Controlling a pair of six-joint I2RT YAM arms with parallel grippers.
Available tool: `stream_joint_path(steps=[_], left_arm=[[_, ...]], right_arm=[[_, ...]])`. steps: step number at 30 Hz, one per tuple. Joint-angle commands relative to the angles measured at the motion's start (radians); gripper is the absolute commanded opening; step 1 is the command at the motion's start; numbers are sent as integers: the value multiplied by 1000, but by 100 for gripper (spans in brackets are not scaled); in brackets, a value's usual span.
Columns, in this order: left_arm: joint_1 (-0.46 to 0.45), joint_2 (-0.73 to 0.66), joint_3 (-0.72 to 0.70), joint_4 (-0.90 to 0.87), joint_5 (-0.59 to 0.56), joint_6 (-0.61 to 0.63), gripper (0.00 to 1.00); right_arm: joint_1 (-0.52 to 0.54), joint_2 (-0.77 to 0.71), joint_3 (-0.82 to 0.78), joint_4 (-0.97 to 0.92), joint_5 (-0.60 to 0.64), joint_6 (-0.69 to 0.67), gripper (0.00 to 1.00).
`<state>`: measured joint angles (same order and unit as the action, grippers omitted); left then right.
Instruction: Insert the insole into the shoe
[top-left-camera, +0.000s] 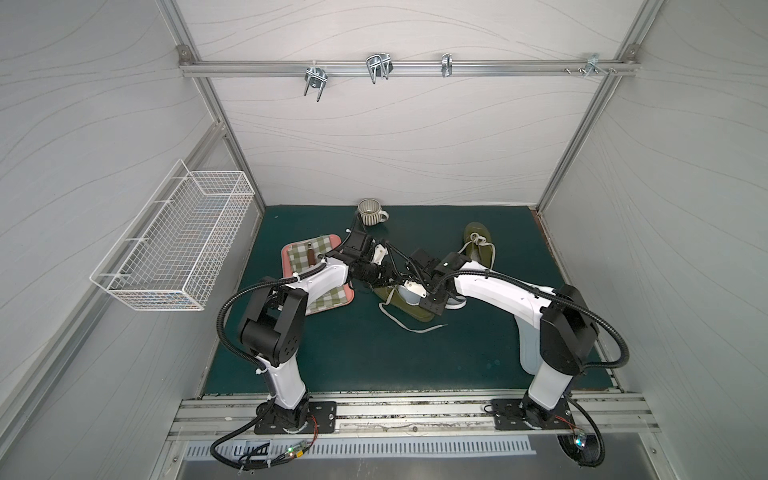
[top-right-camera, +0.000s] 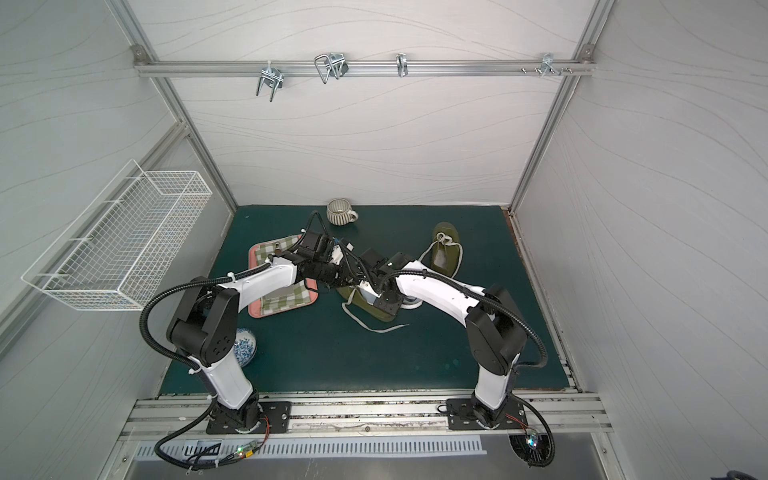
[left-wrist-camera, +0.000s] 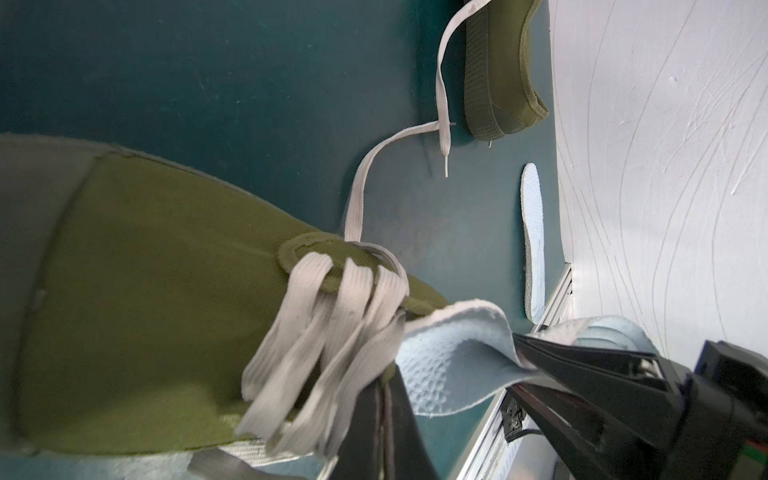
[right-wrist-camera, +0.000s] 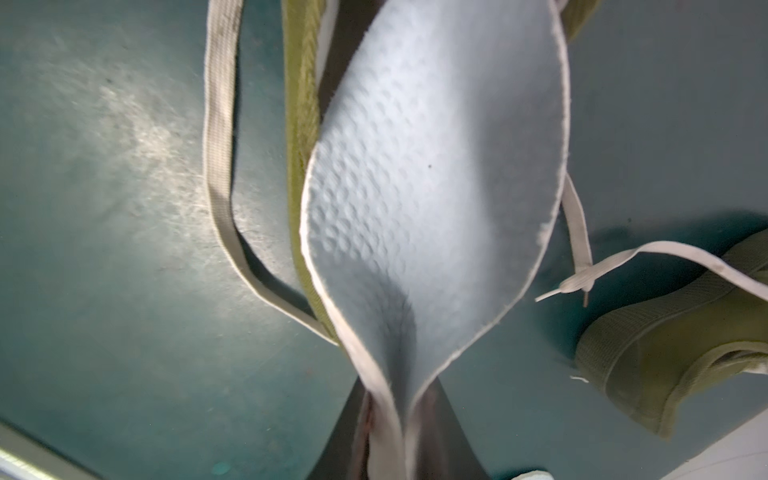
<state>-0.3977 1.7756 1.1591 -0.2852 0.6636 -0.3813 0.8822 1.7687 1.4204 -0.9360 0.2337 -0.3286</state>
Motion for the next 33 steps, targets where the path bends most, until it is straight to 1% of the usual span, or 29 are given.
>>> stream_joint_path(steps=[1, 3, 5, 11, 20, 23, 25, 27, 33], left_arm=[[-4, -27, -2, 66, 46, -22, 0], [-4, -31, -3, 62, 29, -25, 0], [-2, -42, -14, 76, 22, -33, 0], [-2, -46, -12, 86, 36, -46, 0], [-3, -42, -18, 102, 32, -62, 0], [-3, -44, -20, 115, 45, -72, 0], [-3, -45, -26, 122, 48, -77, 0], [-3, -45, -33, 131, 48, -85, 0], [-3, -47, -52, 157, 58, -103, 0]], right_arm=[[7, 43, 63, -73, -36, 32, 22], [19, 70, 92, -114, -10, 35, 22], [21, 87, 112, -141, -24, 50, 22], [15, 62, 99, -156, -64, 82, 22], [5, 41, 111, -208, -71, 126, 22], [5, 59, 149, -237, -67, 153, 22], [4, 75, 165, -238, -90, 155, 22], [-1, 92, 188, -237, -107, 188, 22], [-21, 139, 231, -230, -151, 193, 22]])
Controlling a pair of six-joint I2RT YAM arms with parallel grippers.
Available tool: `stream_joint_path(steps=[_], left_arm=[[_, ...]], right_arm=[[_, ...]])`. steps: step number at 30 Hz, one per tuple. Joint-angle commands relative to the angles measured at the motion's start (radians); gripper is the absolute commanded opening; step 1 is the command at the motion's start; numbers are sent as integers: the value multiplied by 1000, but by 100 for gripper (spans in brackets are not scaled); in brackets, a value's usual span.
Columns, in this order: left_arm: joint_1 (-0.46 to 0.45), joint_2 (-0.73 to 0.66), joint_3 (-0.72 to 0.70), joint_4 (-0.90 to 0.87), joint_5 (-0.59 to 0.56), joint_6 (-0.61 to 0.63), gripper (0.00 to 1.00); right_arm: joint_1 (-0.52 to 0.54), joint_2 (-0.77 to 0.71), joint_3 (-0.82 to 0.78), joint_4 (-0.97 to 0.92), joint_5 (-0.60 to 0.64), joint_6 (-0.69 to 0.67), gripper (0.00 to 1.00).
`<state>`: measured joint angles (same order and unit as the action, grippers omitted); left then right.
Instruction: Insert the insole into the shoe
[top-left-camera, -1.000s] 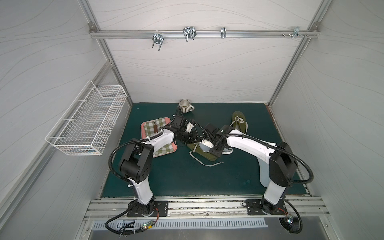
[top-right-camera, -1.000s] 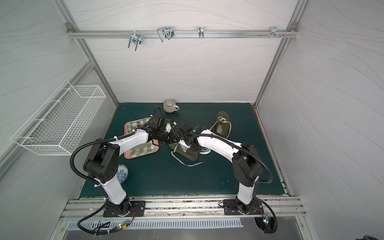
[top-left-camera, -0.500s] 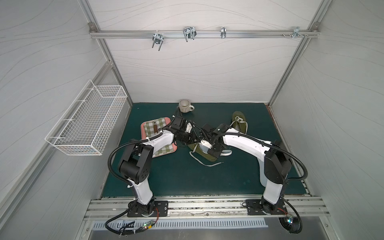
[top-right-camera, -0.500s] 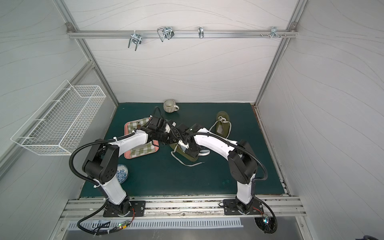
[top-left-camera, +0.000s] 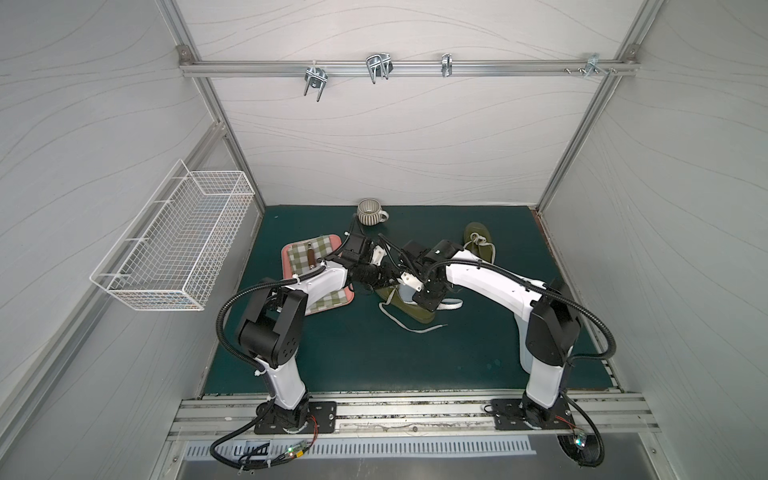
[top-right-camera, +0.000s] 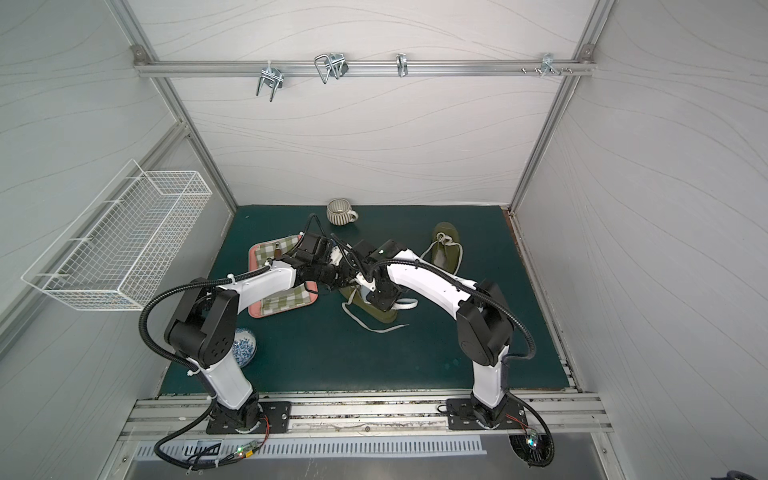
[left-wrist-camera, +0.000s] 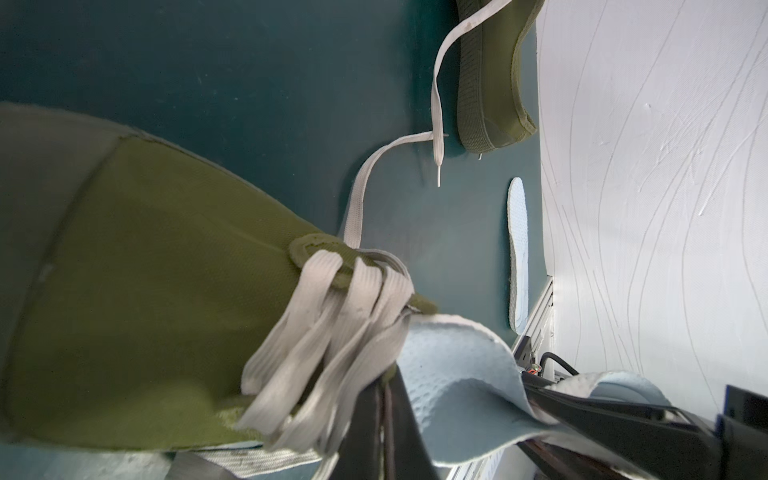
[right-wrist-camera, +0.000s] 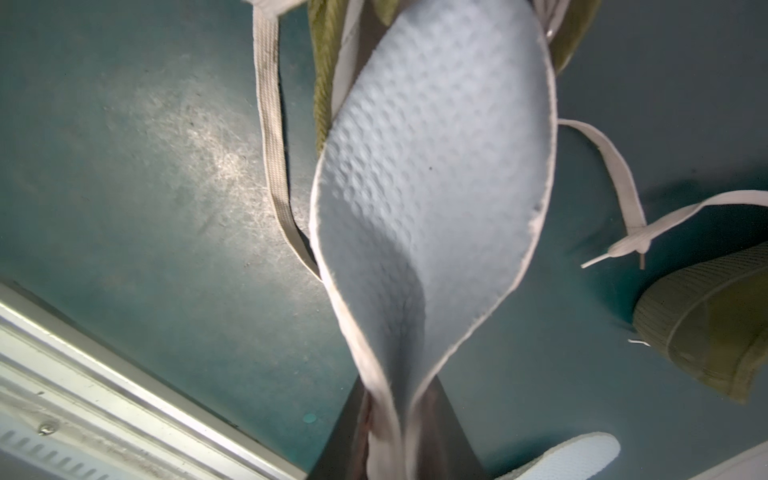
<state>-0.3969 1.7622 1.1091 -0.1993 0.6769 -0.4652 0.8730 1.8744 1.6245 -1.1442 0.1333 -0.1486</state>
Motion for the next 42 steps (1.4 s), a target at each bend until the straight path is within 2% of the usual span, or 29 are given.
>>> stream_joint_path(steps=[1, 5, 9, 15, 26, 30, 36, 42], left_arm=[[-3, -35, -2, 72, 46, -20, 0], [-3, -36, -5, 83, 53, -33, 0], [-3, -37, 0, 73, 44, -26, 0], [-2, -35, 0, 67, 44, -24, 0], [-3, -12, 18, 77, 72, -45, 0], [-1, -16, 5, 94, 79, -53, 0], [3, -13, -35, 191, 117, -117, 0], [3, -9, -61, 262, 139, -168, 0]], right_arm=[[-12, 42, 34, -22, -53, 12, 22], [-13, 52, 48, -27, -87, 12, 22], [-14, 31, 33, -55, -66, 21, 22], [-7, -20, -22, -85, 14, 47, 22], [53, 23, 7, -162, 179, 1, 20], [59, 10, 0, -151, 153, 7, 20], [29, -8, -21, -43, 38, 34, 20], [6, -18, -49, 19, 12, 32, 20]])
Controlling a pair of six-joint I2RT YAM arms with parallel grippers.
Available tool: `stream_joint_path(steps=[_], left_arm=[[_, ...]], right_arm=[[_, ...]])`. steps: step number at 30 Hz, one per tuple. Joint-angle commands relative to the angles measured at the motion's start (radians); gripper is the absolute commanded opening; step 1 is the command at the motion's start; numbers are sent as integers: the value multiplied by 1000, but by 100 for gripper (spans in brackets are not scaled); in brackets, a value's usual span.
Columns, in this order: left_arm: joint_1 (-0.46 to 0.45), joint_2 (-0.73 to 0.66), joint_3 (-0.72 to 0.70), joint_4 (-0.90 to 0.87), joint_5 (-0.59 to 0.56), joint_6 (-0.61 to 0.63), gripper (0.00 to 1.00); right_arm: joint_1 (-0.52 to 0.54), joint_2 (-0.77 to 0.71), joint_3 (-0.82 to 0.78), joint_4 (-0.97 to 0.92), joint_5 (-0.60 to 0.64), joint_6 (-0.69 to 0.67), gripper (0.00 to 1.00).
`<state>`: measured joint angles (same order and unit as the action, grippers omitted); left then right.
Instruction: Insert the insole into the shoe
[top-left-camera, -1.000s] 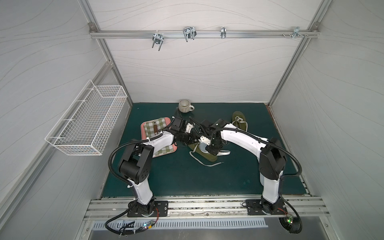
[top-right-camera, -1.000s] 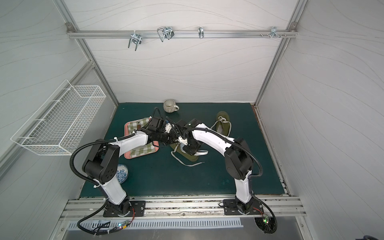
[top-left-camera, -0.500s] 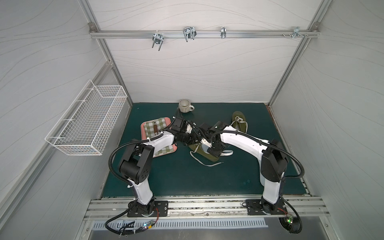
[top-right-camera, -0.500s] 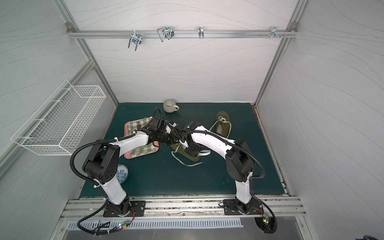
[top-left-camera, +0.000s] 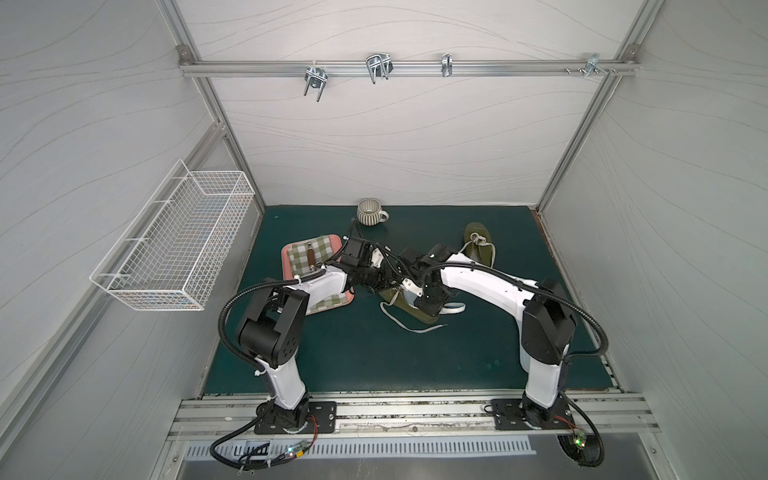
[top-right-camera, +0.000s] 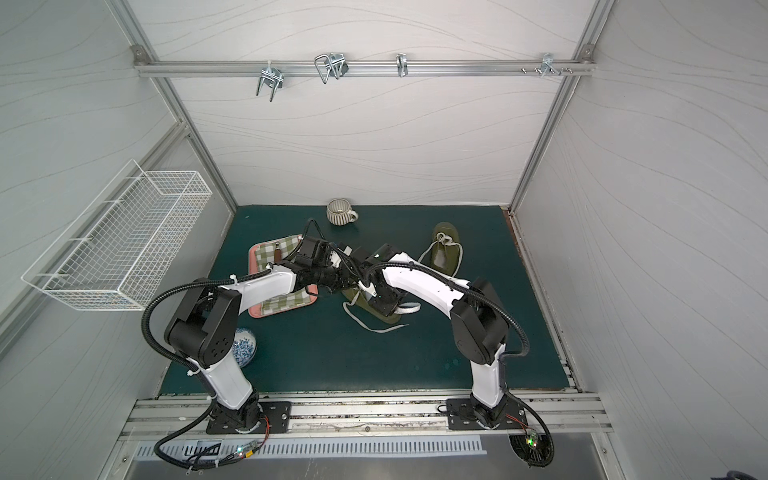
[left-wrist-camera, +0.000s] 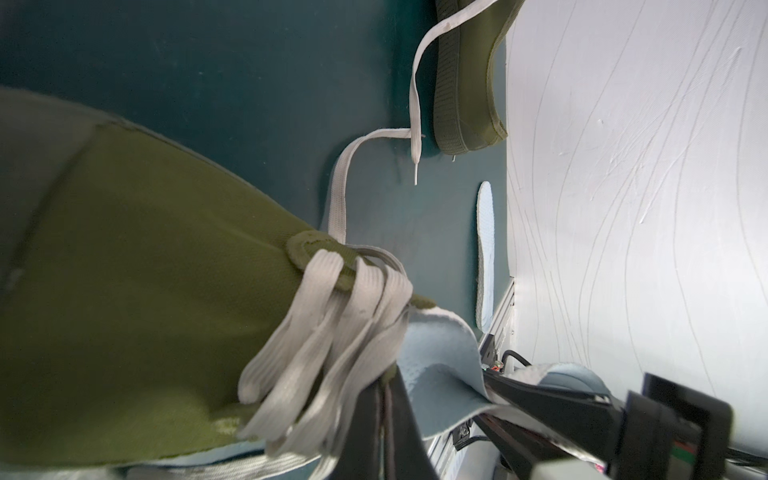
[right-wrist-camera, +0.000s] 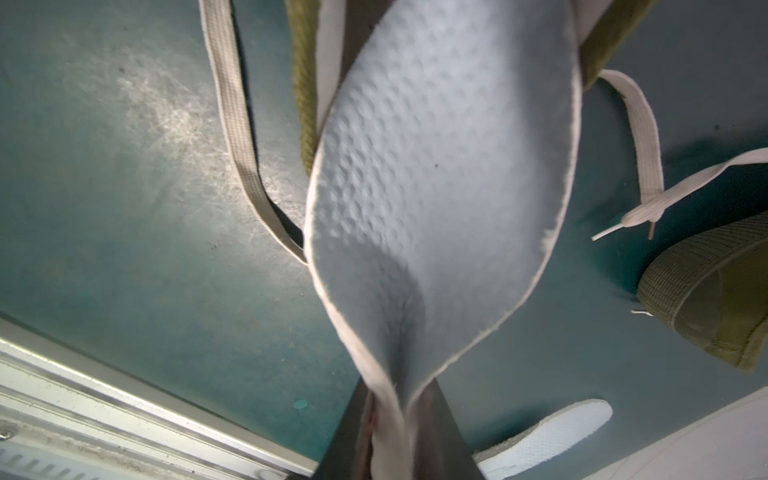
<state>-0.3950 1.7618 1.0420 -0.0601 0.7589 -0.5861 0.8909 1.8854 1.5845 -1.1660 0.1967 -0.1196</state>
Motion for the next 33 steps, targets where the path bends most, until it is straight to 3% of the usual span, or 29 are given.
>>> stream_joint_path(steps=[1, 23, 29, 33], left_arm=[[1, -8, 6, 122, 58, -49, 0], [1, 2, -23, 177, 78, -82, 0], [8, 0, -41, 186, 78, -85, 0], [10, 4, -39, 196, 82, -92, 0]], right_arm=[[-16, -27, -9, 46, -59, 3, 20], [-65, 52, 27, 173, -205, -9, 19], [-123, 7, -45, 229, -308, 18, 19], [-128, -19, -78, 242, -291, 8, 19]])
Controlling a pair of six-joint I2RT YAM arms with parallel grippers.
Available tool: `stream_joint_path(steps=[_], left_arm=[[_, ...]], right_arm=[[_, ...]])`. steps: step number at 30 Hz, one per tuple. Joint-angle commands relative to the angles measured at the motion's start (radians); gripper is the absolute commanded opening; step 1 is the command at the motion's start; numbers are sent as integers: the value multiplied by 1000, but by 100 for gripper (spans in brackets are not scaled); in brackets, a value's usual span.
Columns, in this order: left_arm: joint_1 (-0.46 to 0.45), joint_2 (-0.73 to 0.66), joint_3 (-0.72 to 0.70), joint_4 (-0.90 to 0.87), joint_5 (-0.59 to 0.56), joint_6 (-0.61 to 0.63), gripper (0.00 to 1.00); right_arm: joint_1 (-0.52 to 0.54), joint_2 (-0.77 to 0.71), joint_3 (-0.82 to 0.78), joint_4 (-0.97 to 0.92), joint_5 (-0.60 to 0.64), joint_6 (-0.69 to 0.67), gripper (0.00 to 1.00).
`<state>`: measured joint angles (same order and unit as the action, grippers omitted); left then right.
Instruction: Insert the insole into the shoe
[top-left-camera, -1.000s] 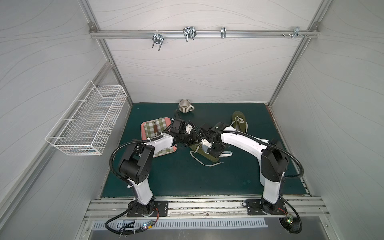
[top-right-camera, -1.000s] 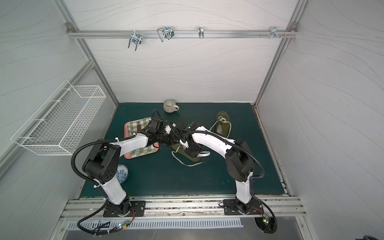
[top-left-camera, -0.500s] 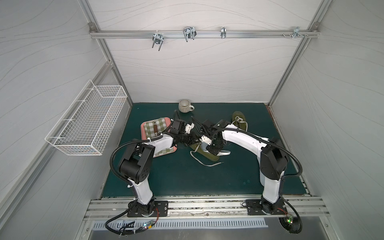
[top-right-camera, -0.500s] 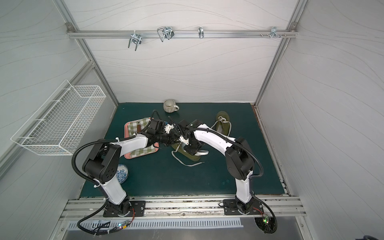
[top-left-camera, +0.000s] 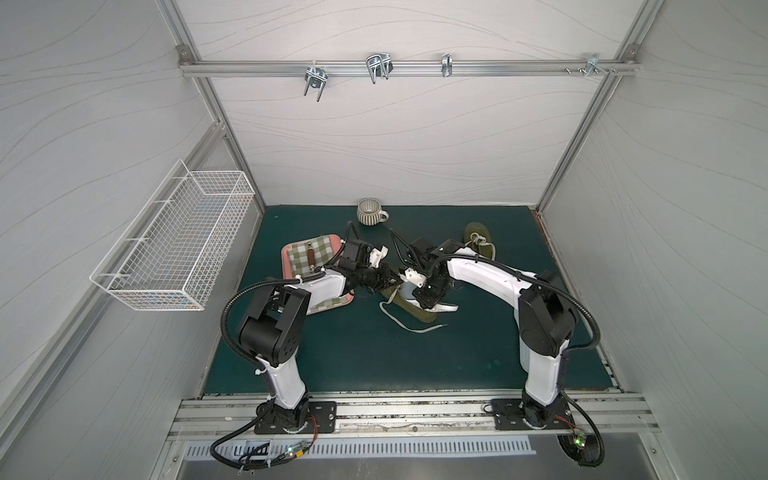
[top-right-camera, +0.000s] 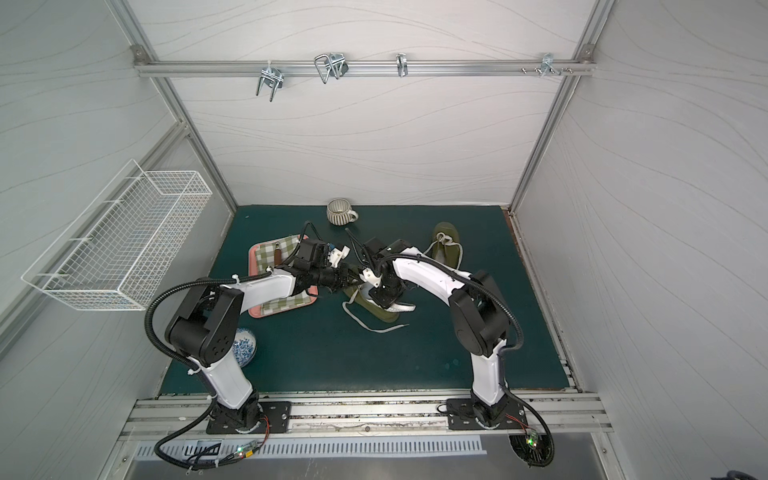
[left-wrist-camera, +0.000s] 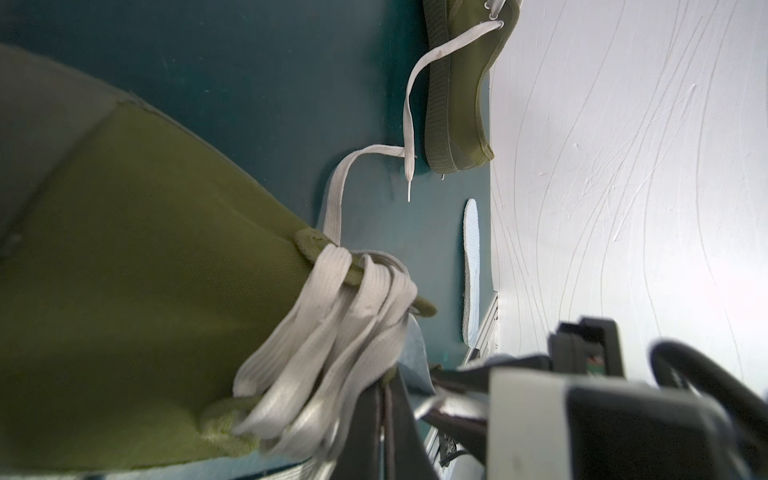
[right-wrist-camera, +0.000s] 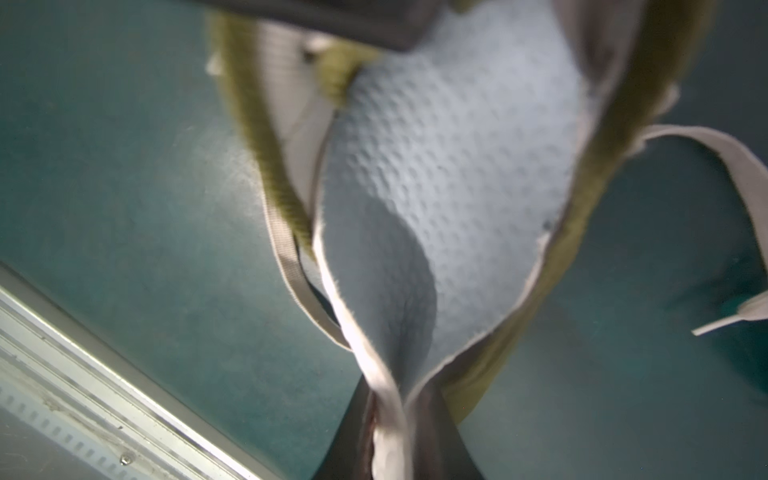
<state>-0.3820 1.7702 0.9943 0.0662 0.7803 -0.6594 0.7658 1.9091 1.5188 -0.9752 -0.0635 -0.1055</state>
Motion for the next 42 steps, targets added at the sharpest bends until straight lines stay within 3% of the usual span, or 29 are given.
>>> stream_joint_path(steps=[1, 7, 15, 32, 42], left_arm=[[-3, -3, 8, 77, 65, -24, 0], [-3, -8, -9, 84, 65, -28, 0], [-3, 9, -14, 107, 69, -39, 0], [17, -22, -39, 136, 89, -38, 0], [36, -25, -37, 262, 108, -135, 0]], right_arm=[[-5, -35, -8, 57, -38, -7, 19], [5, -1, 33, 107, -35, 0, 18], [20, -44, -74, 261, -50, -23, 19], [8, -109, -154, 138, -82, -23, 17], [12, -106, -202, 128, -52, -39, 17]])
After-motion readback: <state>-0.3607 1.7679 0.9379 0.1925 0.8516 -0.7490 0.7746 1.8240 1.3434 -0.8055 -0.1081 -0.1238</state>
